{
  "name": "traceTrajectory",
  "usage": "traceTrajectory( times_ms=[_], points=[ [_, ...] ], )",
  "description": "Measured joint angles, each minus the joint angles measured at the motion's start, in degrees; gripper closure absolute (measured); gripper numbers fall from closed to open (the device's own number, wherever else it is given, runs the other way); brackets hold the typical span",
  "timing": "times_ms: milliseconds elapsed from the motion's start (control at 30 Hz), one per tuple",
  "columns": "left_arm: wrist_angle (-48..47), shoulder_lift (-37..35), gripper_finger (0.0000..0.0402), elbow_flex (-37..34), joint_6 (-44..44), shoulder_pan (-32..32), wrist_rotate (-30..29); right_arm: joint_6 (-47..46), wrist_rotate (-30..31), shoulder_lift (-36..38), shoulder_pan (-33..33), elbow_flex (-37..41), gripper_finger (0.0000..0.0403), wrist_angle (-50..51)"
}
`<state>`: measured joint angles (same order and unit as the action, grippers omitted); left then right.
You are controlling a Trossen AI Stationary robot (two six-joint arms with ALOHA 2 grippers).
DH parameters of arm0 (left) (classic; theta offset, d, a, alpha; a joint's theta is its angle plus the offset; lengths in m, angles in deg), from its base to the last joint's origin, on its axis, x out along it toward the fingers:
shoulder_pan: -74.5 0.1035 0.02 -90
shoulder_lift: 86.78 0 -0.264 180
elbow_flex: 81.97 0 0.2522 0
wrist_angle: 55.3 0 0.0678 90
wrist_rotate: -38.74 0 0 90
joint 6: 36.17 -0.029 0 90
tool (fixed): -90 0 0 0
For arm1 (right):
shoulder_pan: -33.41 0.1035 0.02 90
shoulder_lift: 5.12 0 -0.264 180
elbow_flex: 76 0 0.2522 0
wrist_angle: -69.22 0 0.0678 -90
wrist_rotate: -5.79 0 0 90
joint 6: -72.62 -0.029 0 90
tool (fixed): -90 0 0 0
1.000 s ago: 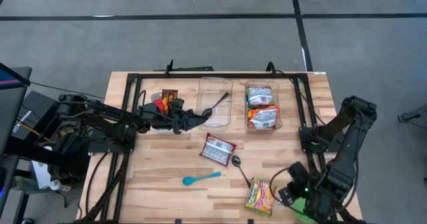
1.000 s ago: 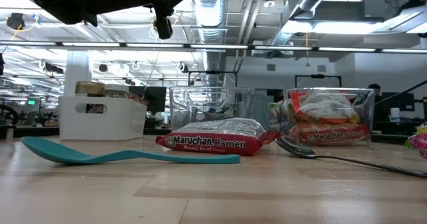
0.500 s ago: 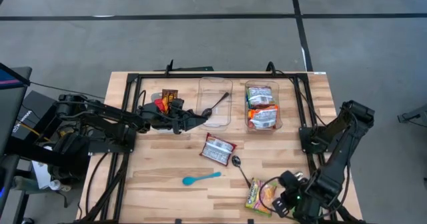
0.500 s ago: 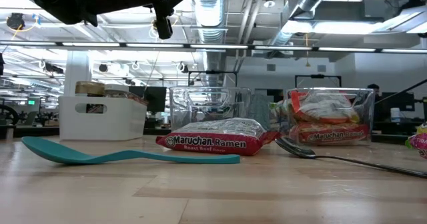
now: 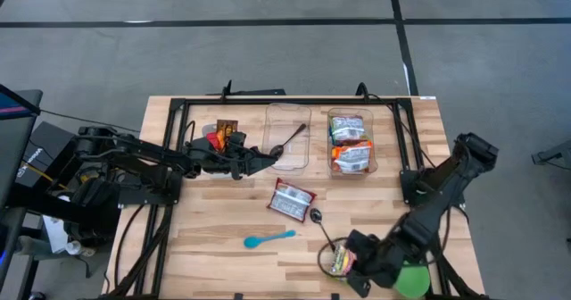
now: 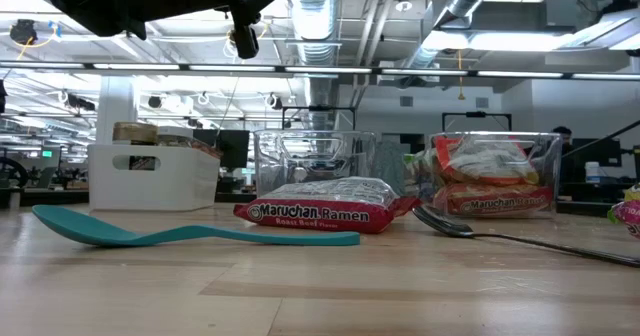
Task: Pick & Place Food Item
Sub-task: Put the green noodle pack into the right transparent bin
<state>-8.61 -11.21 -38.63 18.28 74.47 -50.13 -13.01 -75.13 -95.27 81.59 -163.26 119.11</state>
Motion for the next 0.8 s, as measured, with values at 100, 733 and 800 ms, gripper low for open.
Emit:
traceTrajectory(
  times_ms=[100,733,800],
  points=[
    [0.0,0.0,0.0238,0.0,0.0,0.0,0.0,3.3,-0.1,0.0,-2.5,0.0,0.0403,-0.9],
    [0.0,0.0,0.0238,0.0,0.0,0.0,0.0,8.9,0.6,0.1,-6.1,0.0,0.0403,2.0],
    [0.0,0.0,0.0238,0.0,0.0,0.0,0.0,7.9,0.6,0.1,-6.5,0.0,0.0403,6.0]
  ],
)
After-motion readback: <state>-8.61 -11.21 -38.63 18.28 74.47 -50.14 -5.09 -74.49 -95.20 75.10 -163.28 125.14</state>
